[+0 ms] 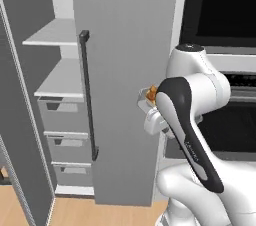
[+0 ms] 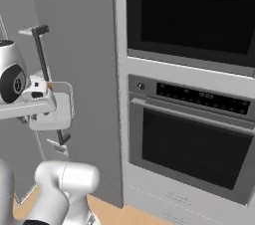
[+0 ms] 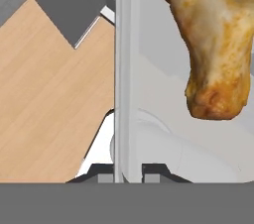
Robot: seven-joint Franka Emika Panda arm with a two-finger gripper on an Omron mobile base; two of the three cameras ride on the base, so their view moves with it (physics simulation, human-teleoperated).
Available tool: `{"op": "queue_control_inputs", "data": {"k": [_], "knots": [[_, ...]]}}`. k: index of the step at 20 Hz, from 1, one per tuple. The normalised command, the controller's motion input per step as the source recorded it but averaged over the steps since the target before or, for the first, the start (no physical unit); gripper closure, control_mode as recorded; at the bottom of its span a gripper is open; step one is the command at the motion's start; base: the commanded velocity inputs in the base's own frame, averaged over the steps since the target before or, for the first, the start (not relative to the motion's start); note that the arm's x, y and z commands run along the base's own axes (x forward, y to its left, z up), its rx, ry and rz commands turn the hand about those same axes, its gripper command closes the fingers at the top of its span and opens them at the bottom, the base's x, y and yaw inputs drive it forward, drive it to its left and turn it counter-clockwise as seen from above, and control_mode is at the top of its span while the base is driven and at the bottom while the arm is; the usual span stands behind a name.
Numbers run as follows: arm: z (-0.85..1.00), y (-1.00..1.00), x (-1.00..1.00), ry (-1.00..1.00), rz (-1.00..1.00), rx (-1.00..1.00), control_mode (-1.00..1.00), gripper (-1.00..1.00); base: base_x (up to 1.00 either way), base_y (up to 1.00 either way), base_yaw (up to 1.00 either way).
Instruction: Take the meat container that has the chicken drumstick and place it on the second highest rack of the freezer. Then take the vegetable container that has the lemon and onion and place it on the highest rack of the freezer.
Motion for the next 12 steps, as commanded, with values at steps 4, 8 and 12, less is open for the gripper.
{"op": "queue_control_inputs", "data": {"k": [4,8,12], "knots": [[0.00,0.00,0.00,0.00,0.00,0.00,1.00,1.00,0.00,1.00,-0.25],[0.00,0.00,0.00,0.00,0.00,0.00,1.00,1.00,0.13,1.00,-0.14],[0.00,0.00,0.00,0.00,0.00,0.00,1.00,1.00,0.34,0.70,0.03]]}}
